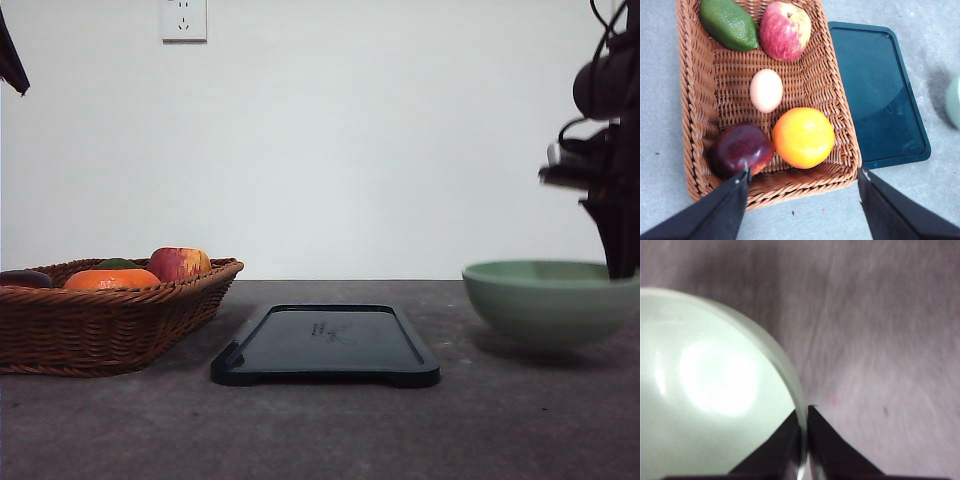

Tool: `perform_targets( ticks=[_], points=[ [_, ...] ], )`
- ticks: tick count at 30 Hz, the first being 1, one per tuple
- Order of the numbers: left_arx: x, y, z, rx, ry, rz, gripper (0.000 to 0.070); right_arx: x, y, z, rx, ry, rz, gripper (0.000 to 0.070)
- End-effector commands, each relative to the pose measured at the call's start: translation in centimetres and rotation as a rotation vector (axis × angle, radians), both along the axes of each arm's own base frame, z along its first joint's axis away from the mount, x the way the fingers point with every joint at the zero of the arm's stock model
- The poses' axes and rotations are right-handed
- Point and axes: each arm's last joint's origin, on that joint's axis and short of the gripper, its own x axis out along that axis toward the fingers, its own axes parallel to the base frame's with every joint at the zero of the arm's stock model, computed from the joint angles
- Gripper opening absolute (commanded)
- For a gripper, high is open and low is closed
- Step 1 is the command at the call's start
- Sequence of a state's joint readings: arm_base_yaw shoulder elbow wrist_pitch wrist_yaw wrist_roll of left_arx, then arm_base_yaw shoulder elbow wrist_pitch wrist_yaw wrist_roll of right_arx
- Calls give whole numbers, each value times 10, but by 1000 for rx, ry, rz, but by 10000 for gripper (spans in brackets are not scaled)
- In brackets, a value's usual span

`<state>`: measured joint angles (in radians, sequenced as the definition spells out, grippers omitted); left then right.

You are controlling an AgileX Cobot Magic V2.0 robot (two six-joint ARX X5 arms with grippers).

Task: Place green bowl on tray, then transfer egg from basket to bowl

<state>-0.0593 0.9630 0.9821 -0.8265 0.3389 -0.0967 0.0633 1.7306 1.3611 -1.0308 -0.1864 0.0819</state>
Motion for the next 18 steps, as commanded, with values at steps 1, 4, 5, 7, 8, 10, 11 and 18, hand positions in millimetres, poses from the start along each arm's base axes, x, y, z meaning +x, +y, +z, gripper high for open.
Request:
perform_targets(
  ticks=[1, 4, 5, 7, 8, 10, 11, 18],
  points=[
    [2, 0, 8, 1, -34, -6, 432, 5, 6, 15, -2, -11, 54, 0],
    [2, 0, 8, 1, -34, -6, 432, 6, 16, 38, -2, -25, 84, 0],
    [2, 0, 8, 1, -34, -6, 432, 6, 21, 45, -1, -38, 99, 0],
    [2, 0, 8, 1, -34, -6, 432, 7, 32, 57, -2, -73, 130, 0],
    [2, 0, 8, 1, -34, -6, 432, 7, 38, 62, -6, -94, 145, 0],
    [2, 0, 8, 1, -34, -6, 431, 8, 51, 70, -19, -136, 178, 0],
    [2, 0, 8, 1, -34, -6, 432, 10, 59, 71, -17, -153, 192, 0],
    [2, 0, 8, 1, -34, -6, 431, 23, 109, 66, 18, -180, 269, 0]
  ],
)
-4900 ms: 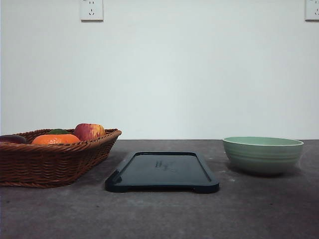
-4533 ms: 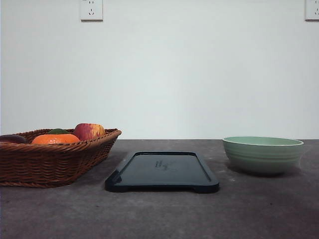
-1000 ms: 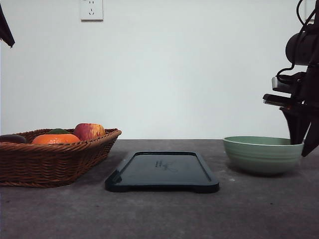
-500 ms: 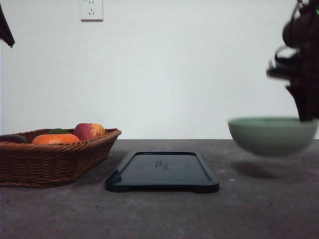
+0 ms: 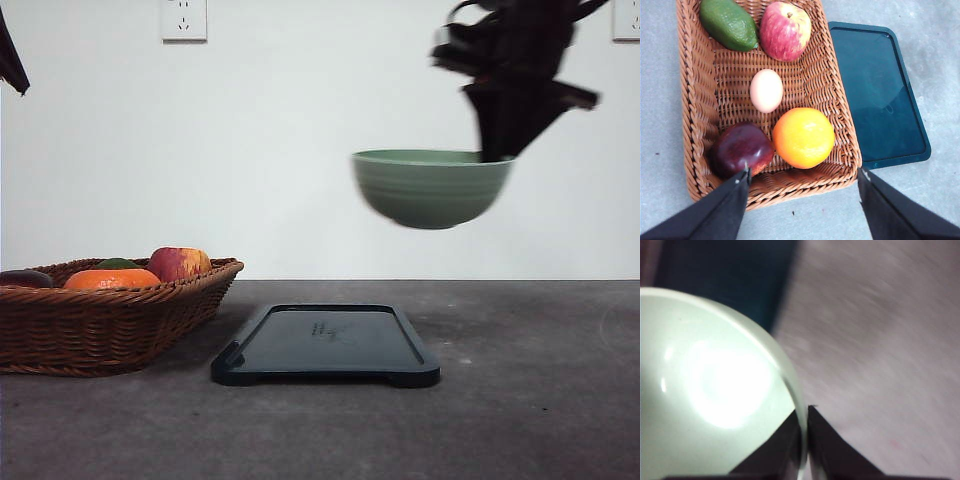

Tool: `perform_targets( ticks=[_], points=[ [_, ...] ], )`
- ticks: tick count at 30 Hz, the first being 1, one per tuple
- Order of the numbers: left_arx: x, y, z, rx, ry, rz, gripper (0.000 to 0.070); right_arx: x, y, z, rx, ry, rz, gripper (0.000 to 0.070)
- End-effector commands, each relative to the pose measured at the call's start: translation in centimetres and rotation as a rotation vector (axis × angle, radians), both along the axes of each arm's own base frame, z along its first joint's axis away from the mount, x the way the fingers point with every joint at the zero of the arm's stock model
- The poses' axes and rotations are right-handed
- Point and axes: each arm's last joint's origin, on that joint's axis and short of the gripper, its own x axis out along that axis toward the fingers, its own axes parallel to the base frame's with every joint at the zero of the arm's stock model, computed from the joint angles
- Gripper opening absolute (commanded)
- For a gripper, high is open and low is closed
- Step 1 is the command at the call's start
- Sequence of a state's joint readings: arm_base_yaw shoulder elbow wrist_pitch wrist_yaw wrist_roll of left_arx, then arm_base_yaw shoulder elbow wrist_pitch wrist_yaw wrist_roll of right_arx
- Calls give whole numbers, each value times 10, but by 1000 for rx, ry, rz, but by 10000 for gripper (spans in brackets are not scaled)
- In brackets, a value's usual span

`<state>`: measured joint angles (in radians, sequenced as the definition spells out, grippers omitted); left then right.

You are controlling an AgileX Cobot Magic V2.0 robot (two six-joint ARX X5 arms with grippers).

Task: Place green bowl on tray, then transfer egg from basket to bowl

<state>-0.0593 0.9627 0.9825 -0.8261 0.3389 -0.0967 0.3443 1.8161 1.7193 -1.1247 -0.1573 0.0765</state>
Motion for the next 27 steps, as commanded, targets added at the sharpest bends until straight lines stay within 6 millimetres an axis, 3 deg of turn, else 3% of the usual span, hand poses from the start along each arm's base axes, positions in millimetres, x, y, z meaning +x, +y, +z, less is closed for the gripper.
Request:
perform_targets(
  ticks=[1, 12, 21, 27],
  points=[
    [2, 0, 8, 1, -33, -6, 431, 9, 14, -4, 12, 6, 5, 0],
    [2, 0, 8, 1, -32, -6, 431, 44, 68, -33, 50, 54, 87, 0],
    [2, 0, 8, 1, -33, -6, 431, 59, 75, -62, 32, 108, 87, 0],
    [2, 0, 8, 1, -34, -6, 431, 64, 76, -72, 38, 118, 83, 0]
  ],
)
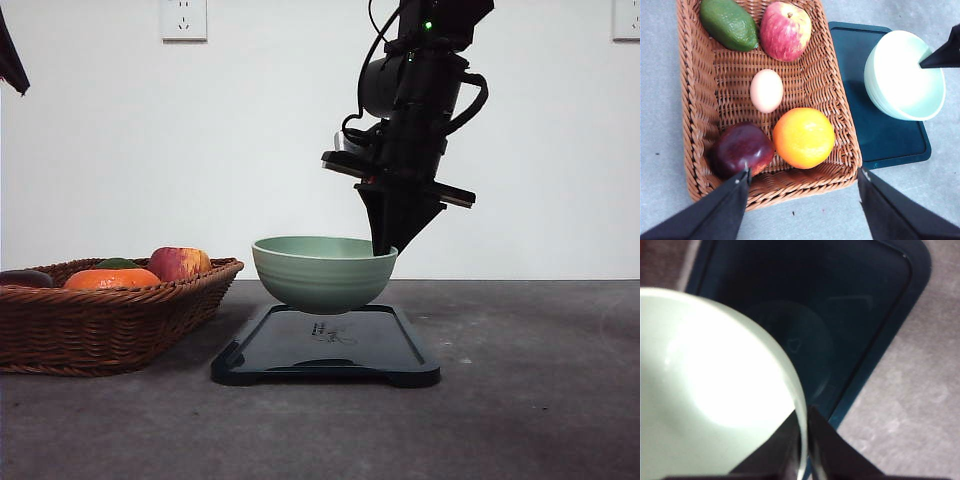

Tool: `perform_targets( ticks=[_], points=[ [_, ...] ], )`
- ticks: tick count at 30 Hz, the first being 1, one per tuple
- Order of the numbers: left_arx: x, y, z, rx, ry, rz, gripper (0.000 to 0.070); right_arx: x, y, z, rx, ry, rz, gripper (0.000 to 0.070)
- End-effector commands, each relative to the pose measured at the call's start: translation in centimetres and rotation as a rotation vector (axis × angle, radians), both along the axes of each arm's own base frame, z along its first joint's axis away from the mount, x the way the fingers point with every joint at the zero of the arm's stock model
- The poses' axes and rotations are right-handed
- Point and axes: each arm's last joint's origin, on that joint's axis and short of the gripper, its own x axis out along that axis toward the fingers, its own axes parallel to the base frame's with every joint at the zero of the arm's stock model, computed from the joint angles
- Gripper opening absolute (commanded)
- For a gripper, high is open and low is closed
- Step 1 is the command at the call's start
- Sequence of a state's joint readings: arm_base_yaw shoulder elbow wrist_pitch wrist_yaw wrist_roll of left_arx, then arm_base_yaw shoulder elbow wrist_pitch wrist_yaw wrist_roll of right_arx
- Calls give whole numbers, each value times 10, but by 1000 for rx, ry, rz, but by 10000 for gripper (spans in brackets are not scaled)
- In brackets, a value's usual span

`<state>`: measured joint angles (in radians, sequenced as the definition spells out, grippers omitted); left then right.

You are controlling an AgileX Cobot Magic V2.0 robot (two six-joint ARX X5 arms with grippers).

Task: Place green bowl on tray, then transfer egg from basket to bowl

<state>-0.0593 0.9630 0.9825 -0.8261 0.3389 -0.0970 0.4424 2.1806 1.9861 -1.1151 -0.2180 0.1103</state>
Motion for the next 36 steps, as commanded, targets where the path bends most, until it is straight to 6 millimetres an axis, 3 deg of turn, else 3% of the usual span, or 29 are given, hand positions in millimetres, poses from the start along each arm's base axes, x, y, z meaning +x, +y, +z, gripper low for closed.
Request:
perform_targets(
  ticks=[1, 12, 14, 18, 23, 26, 30, 36],
  points=[
    [2, 0, 8, 2, -34, -6, 431, 6, 7, -7, 13, 11, -2, 0],
    [4, 0, 7, 2, -32, -6, 431, 11, 9, -21, 5, 19, -3, 1],
    [4, 0, 7, 2, -32, -6, 431, 10, 9, -21, 3, 23, -2, 34],
    [3, 0, 7, 2, -28, -6, 431, 10, 8, -21, -1, 32, -2, 167],
    [3, 0, 7, 2, -26, -6, 432, 9, 9, -18, 5, 34, -1, 169],
    [3, 0, 7, 2, -27, -6, 431, 5, 6, -6, 8, 24, 0, 169],
    [3, 0, 7, 2, -27, -6, 432, -4, 2, 24, 33, -47, 3, 169],
    [3, 0, 7, 2, -26, -6, 432, -20, 2, 68, 18, -248, -14, 168]
  ],
)
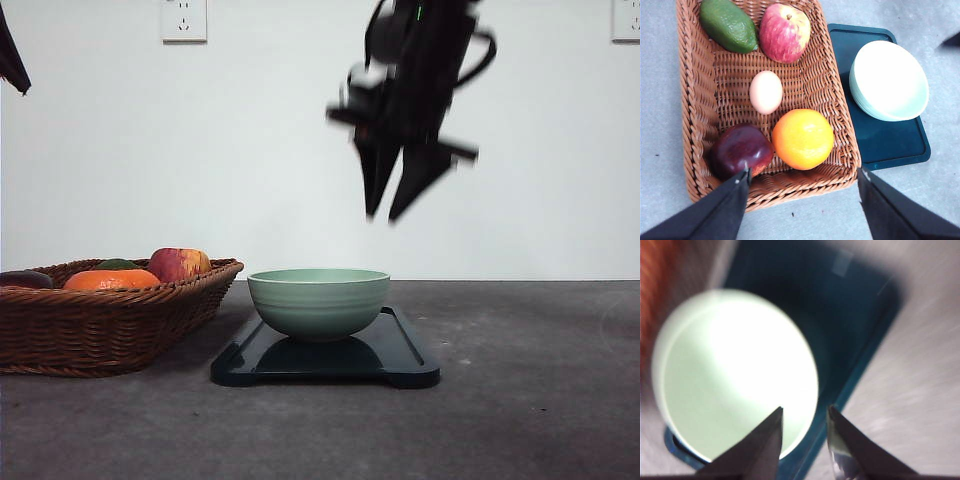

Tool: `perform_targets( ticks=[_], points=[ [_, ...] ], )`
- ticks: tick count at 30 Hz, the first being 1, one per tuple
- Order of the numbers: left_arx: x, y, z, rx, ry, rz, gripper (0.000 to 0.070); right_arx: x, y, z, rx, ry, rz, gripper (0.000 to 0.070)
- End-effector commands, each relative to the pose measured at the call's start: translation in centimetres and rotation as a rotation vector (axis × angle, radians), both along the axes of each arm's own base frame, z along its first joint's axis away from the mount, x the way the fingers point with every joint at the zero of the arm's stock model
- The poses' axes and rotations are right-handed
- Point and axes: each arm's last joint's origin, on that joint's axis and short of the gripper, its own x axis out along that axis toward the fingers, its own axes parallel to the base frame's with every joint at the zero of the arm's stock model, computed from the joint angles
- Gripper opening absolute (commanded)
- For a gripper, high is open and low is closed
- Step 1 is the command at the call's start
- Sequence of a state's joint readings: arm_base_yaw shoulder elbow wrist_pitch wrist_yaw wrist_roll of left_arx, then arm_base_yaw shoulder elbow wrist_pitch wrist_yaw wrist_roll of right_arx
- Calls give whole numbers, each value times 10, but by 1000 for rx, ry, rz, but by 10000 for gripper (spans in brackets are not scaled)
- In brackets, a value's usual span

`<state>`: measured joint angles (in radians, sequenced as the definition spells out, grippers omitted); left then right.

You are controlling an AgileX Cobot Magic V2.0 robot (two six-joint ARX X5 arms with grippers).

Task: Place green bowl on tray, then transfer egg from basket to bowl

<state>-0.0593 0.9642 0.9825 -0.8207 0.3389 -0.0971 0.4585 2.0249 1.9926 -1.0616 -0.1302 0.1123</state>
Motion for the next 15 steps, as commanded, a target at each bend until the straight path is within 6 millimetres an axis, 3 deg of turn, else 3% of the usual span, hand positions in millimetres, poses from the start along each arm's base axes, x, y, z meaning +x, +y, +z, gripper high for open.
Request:
perform_targets(
  ticks=[1, 8, 15],
  points=[
    [3, 0, 6, 2, -22, -6, 432, -2, 8, 3, 0, -48, 4, 168],
    [3, 0, 7, 2, -22, -6, 432, -35, 4, 11, 80, -205, 28, 168],
    [3, 0, 7, 2, -22, -6, 432, -86, -22, 0, 137, -303, 37, 168]
  ],
)
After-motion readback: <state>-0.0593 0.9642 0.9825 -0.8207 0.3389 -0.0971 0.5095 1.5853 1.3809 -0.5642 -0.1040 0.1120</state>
